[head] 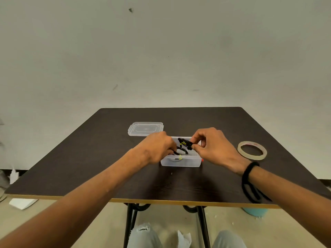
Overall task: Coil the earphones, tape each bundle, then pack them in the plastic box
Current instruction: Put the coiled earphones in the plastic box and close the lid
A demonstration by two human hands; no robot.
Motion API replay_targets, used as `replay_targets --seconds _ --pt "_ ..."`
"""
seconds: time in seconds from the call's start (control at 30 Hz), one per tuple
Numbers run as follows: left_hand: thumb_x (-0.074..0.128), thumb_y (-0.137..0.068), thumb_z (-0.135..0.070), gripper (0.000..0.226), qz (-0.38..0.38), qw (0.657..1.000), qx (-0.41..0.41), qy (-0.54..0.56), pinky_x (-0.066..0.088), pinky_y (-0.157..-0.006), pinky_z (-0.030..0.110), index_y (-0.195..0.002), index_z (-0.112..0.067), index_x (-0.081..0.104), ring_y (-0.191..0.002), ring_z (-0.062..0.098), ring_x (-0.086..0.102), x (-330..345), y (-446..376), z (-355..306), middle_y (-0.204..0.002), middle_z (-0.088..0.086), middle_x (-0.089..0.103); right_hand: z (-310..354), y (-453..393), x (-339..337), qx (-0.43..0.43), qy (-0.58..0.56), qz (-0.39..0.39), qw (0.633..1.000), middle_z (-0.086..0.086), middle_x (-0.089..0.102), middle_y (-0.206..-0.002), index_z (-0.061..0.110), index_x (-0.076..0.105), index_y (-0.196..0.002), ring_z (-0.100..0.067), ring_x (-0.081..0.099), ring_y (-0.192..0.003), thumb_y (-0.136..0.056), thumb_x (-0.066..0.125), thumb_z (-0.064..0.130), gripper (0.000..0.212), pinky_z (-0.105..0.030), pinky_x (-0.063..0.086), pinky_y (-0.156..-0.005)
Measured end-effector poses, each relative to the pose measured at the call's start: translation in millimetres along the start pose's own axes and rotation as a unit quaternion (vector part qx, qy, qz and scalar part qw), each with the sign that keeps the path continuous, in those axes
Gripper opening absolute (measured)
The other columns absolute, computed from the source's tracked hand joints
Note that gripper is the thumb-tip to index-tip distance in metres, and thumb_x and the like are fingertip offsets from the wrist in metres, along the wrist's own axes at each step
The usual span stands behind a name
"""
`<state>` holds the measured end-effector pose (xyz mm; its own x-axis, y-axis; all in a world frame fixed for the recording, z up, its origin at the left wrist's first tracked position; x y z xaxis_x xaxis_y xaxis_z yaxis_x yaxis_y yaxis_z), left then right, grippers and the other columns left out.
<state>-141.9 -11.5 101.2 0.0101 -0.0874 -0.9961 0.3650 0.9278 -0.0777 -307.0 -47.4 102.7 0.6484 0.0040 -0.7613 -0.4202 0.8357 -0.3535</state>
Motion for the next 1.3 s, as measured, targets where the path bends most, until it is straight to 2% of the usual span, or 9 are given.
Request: replay_targets --seconds 0.17,0.3,0.47,0.67,0.77,0.87,1.0,1.13,1.3 --pt "0.058 -0.100 -0.011 0.033 0.054 0.998 0.001 -0.030 0.054 -0.097 0.044 -0.124 -0.027 0.074 -0.114 0.028 0.064 7.2 -13.4 4.9 -0.123 0.007 0.069 10.3 -2.6 11.1 -0.021 0.153 0.057 0.986 0.005 0.074 -0.103 0.023 0.077 -0.104 -0.019 0.066 -0.096 -0.092 0.069 0.015 0.016 -0.043 0.059 -0.083" --pt "0.054 -0.092 0.004 0.045 0.054 0.998 -0.012 -0.001 0.054 -0.094 0.039 -0.122 -0.022 0.076 -0.109 0.027 0.066 9.4 -15.7 13.1 -0.121 0.007 0.071 10.7 -13.5 18.5 0.008 0.190 0.137 0.972 -0.002 0.073 -0.105 0.021 0.075 -0.098 -0.026 0.070 -0.094 -0.087 0.068 0.005 0.021 -0.041 0.060 -0.080" --pt "0.050 -0.090 0.004 0.045 -0.073 0.991 -0.058 0.097 0.053 -0.100 0.036 -0.118 -0.017 0.079 -0.110 0.025 0.069 -2.9 -7.7 48.4 -0.119 0.006 0.077 18.7 -32.4 26.6 0.027 0.218 0.245 0.944 -0.002 0.077 -0.091 0.015 0.080 -0.091 -0.019 0.069 -0.077 -0.082 0.060 -0.001 0.027 -0.023 0.049 -0.055" --pt "0.061 -0.097 -0.013 0.028 -0.260 0.919 -0.218 0.199 0.049 -0.102 0.029 -0.121 -0.009 0.076 -0.109 0.025 0.071 9.5 11.5 131.0 -0.119 0.007 0.077 35.1 -83.2 28.2 0.038 0.115 0.127 0.985 0.002 0.078 -0.092 0.017 0.082 -0.089 -0.016 0.073 -0.087 -0.085 0.065 -0.004 0.027 -0.028 0.058 -0.075" --pt "0.059 -0.099 -0.020 0.025 -0.238 0.883 -0.329 0.235 0.050 -0.106 0.043 -0.115 -0.010 0.076 -0.115 0.035 0.065 26.0 15.8 172.0 -0.114 0.012 0.075 39.0 -111.3 47.1 0.034 0.083 0.102 0.991 0.002 0.074 -0.096 0.012 0.081 -0.100 -0.015 0.070 -0.091 -0.091 0.068 0.001 0.019 -0.022 0.051 -0.075" --pt "0.056 -0.096 -0.022 0.030 -0.191 0.843 -0.415 0.286 0.056 -0.090 0.048 -0.068 -0.014 0.062 -0.096 0.041 0.063 42.0 16.9 203.1 -0.082 0.012 0.066 31.7 -138.3 71.0 0.070 0.052 0.094 0.992 -0.004 0.075 -0.098 0.006 0.080 -0.100 -0.019 0.069 -0.088 -0.093 0.072 0.009 0.011 -0.021 0.050 -0.065" --pt "0.056 -0.096 -0.017 0.024 -0.163 0.798 -0.465 0.347 0.058 -0.094 0.043 -0.089 -0.007 0.077 -0.102 0.034 0.068 58.1 9.5 230.4 -0.105 0.016 0.075 4.5 -161.7 107.5 0.185 -0.008 0.124 0.975 -0.020 0.079 -0.103 -0.005 0.077 -0.107 -0.024 0.072 -0.080 -0.095 0.070 0.010 0.020 -0.040 0.064 -0.082" --pt "0.053 -0.095 -0.011 0.027 -0.141 0.787 -0.476 0.367 0.052 -0.080 0.036 -0.100 -0.001 0.077 -0.102 0.032 0.068 66.1 -4.4 246.6 -0.111 0.016 0.074 -13.3 -176.2 130.7 0.268 -0.117 0.124 0.948 -0.018 0.077 -0.104 -0.004 0.071 -0.112 -0.020 0.071 -0.079 -0.098 0.070 0.009 0.019 -0.036 0.067 -0.081" --pt "0.064 -0.094 -0.016 0.029 -0.113 0.758 -0.495 0.410 0.048 -0.066 0.033 -0.114 0.004 0.072 -0.085 0.027 0.065 70.2 -14.4 247.9 -0.099 0.017 0.068 -27.3 -178.2 134.6 0.353 -0.204 0.109 0.907 -0.009 0.062 -0.074 -0.004 0.069 -0.118 -0.013 0.059 -0.055 -0.101 0.064 0.005 0.020 -0.020 0.054 -0.044"
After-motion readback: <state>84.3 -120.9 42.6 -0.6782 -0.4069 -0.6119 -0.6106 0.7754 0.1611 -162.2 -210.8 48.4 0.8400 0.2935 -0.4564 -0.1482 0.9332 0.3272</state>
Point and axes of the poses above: each hand's wrist, its own y-axis away from the middle knuckle, its own x-axis out of the palm, z = x × y, the point moved 7 cm from there along -y, towards the middle knuckle
